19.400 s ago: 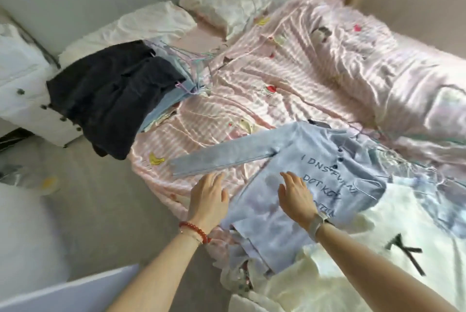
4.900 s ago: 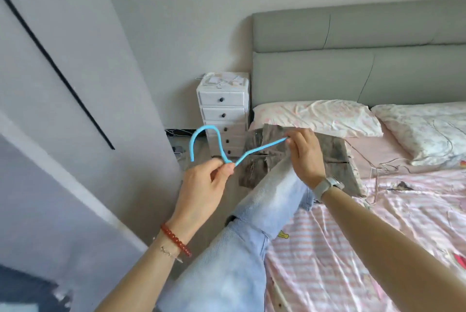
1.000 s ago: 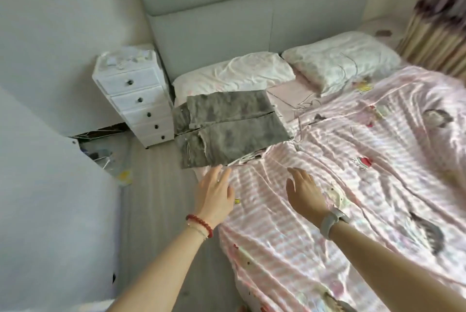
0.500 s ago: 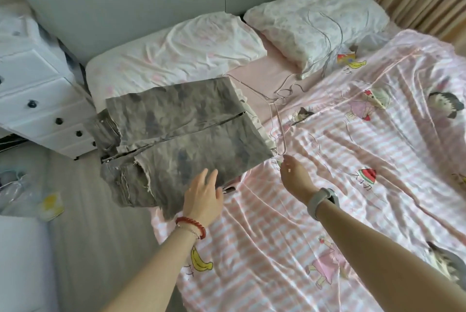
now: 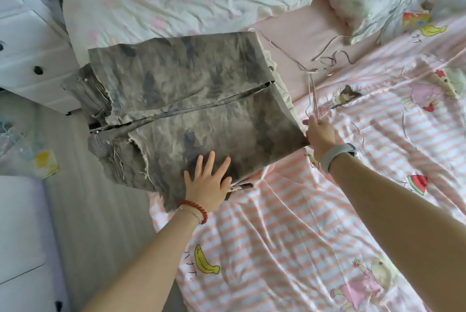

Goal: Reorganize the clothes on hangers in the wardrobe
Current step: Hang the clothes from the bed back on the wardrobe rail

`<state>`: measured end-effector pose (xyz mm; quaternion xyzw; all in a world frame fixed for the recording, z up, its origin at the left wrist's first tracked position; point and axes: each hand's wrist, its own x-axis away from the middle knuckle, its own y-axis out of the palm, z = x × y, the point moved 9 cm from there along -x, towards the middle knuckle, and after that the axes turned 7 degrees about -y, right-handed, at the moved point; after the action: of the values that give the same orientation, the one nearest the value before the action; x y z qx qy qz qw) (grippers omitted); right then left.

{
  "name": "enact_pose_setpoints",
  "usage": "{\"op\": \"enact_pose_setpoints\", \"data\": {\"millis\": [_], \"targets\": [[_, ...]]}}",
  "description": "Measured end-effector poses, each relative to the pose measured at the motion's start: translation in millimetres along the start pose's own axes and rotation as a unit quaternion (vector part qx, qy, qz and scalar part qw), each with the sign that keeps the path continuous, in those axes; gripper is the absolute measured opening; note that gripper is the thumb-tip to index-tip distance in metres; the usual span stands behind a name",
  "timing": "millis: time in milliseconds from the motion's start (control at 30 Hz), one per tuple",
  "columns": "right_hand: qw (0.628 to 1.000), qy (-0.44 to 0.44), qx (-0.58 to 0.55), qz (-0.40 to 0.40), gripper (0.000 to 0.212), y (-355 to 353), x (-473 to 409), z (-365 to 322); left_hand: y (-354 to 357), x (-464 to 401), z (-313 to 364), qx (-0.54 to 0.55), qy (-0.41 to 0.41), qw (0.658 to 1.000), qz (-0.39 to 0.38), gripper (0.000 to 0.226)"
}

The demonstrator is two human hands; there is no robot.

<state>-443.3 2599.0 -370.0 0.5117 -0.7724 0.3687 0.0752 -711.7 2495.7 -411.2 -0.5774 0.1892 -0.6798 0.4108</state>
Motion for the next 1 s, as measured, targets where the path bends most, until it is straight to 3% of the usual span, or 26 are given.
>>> {"op": "enact_pose_setpoints", "data": {"millis": [167,467,533,600,733,900,1000], "targets": [[0.998,-0.031,-0.046,-0.011,0.023,1.4,-4.5,-46.8,0.9,-0.2,-3.0,-0.018,0.005,1.0,-0.004,0.05],[0.965,-0.261,0.023,0.028,0.03,-9.1,55.6,-112.8,-11.1,15.9,-9.1,0.062,-0.015,0.997,-0.051,0.048],[0.953,-0.301,0.014,0.039,0.03,-21.4,74.2,-126.3,-41.7,26.9,-6.4,0.117,-0.013,0.993,0.005,0.047],[0.935,-0.351,0.015,0.04,0.03,-32.4,97.7,-145.0,-94.6,43.4,-1.6,0.188,0.002,0.976,0.111,0.048],[0.893,-0.449,0.041,0.006,0.031,-47.9,155.8,-189.2,-229.5,106.8,16.3,0.264,0.071,0.9,0.341,0.055],[0.819,-0.569,0.074,-0.016,0.027,-68.2,239.6,-225.8,-353.2,221.3,30.0,0.164,0.116,0.808,0.554,0.059],[0.769,-0.632,0.089,-0.03,0.025,-79.7,292.2,-239.3,-374.9,276.3,33.2,0.081,0.096,0.809,0.575,0.055]]}}
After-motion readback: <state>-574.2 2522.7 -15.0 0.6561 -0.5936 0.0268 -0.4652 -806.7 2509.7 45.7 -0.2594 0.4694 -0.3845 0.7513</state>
